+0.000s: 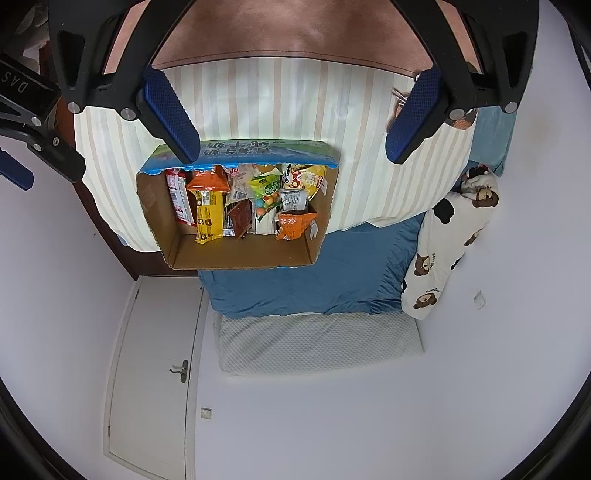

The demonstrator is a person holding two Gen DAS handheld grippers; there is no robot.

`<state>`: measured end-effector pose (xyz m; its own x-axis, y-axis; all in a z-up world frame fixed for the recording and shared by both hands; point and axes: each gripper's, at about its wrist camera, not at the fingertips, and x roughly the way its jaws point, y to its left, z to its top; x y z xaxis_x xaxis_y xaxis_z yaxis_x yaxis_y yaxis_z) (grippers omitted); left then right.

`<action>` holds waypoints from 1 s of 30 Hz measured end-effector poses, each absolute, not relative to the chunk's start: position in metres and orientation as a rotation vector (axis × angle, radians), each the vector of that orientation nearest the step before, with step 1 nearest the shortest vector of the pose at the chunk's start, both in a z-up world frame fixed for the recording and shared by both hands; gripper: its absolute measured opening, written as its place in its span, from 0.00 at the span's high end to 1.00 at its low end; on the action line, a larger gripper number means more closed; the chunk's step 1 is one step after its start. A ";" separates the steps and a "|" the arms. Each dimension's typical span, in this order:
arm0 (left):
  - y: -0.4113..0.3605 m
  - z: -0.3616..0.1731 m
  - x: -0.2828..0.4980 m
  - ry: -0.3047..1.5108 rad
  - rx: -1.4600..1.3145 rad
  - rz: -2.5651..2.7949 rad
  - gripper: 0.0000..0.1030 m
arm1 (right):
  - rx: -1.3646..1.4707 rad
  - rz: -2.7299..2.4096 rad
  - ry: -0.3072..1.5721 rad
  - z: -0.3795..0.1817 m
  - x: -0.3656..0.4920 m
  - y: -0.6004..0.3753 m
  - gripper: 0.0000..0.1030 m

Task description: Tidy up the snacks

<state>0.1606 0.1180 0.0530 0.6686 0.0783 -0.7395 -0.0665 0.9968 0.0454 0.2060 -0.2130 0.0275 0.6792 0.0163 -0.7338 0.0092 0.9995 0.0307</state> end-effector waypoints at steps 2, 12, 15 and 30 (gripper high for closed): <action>0.117 0.052 0.161 0.833 0.016 0.081 0.00 | 0.032 0.005 0.825 0.028 0.206 -0.213 0.00; 0.114 0.049 0.161 0.843 0.020 0.076 0.00 | 0.033 0.015 0.842 0.026 0.205 -0.213 0.00; 0.113 0.048 0.161 0.851 0.015 0.074 0.00 | 0.034 0.016 0.841 0.027 0.205 -0.213 0.00; 0.113 0.047 0.162 0.858 0.015 0.070 0.00 | 0.035 0.010 0.847 0.026 0.206 -0.215 0.00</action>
<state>0.1617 0.1128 0.0470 0.6516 0.0677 -0.7556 -0.0558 0.9976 0.0412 0.2063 -0.2153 0.0260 0.6625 0.0224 -0.7487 0.0051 0.9994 0.0344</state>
